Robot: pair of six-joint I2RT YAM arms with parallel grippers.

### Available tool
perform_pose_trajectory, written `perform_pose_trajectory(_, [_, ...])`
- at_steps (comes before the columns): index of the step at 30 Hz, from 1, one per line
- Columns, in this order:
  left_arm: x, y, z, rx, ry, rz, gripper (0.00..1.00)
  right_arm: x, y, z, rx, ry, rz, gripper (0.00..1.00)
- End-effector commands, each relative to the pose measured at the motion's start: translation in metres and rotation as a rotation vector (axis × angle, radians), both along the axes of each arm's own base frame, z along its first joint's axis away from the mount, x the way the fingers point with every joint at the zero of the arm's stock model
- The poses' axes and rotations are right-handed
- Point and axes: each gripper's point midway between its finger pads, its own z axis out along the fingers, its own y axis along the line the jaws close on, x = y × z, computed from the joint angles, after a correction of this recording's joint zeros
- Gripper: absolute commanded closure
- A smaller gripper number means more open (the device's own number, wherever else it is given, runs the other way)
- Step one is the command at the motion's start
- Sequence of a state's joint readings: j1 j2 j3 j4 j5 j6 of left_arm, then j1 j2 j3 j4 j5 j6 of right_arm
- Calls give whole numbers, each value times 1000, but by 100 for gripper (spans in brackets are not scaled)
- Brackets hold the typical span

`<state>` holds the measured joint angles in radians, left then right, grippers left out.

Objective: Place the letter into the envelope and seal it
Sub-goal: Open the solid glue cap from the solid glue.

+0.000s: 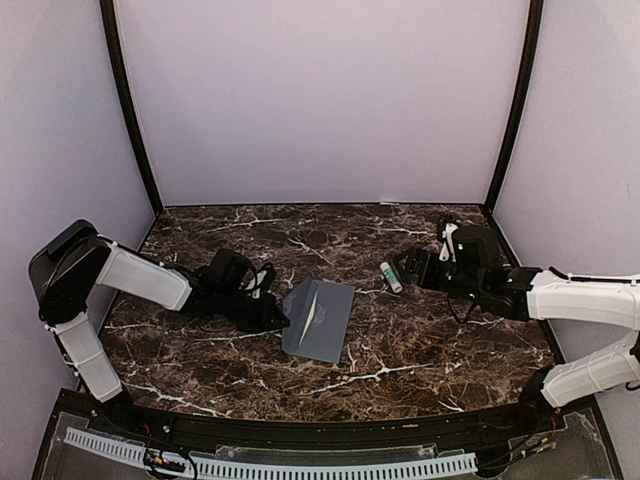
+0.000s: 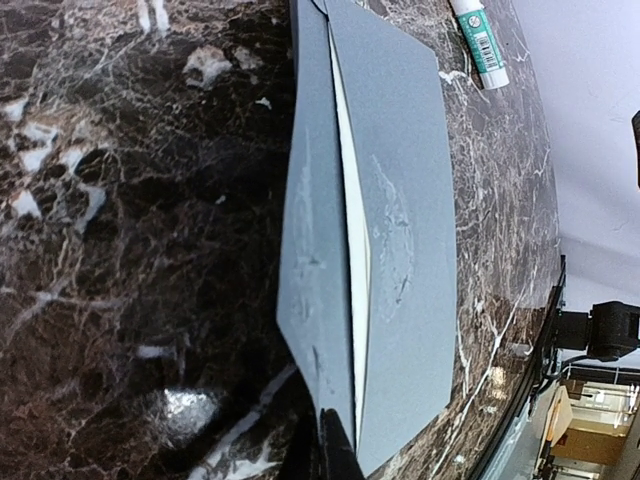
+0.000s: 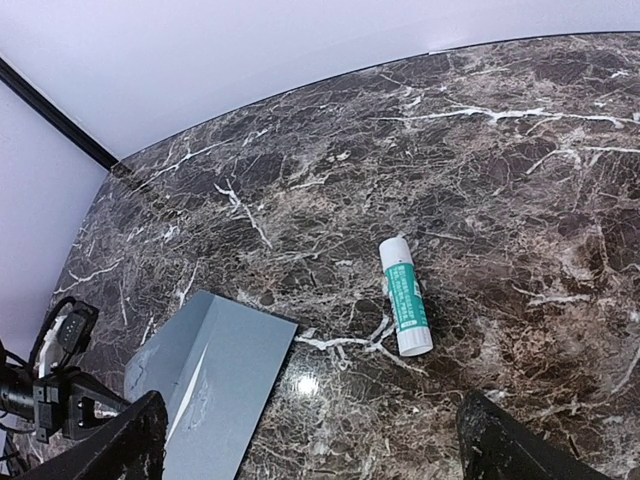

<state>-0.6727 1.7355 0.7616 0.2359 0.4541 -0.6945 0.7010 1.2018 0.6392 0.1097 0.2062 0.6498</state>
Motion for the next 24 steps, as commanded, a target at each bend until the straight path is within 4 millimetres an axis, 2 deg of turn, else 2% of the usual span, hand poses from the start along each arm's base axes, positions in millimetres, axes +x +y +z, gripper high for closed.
perform_pose_trajectory(1, [6, -9, 14, -29, -9, -17, 100, -2, -5, 4, 26, -26, -21, 3])
perform_pose_trajectory(7, [24, 10, 26, 40, -42, -87, 100, -2, -5, 5, 11, -27, -12, 3])
perform_pose_trajectory(10, [38, 29, 28, 67, -25, -95, 100, -1, -6, 5, 8, -25, -19, 3])
perform_pose_trajectory(13, [58, 49, 22, 109, -44, -84, 100, -3, -7, 3, 26, -19, -28, 3])
perform_pose_trajectory(14, [59, 52, 15, 124, -26, -86, 100, -3, -7, 2, 36, -17, -30, 3])
perform_pose_trajectory(20, [79, 57, 10, 199, -66, -115, 98, -6, -7, -7, 10, 23, -26, 3])
perform_pose_trajectory(21, [83, 58, 12, 208, -80, -116, 97, -6, -7, -8, -1, 29, -26, 3])
perform_pose_trajectory(23, [88, 61, 12, 228, -87, -108, 88, -4, -7, -12, -22, 43, -33, 5])
perform_pose_trajectory(24, [89, 62, 12, 235, -88, -103, 78, -3, -6, -14, -31, 50, -34, 6])
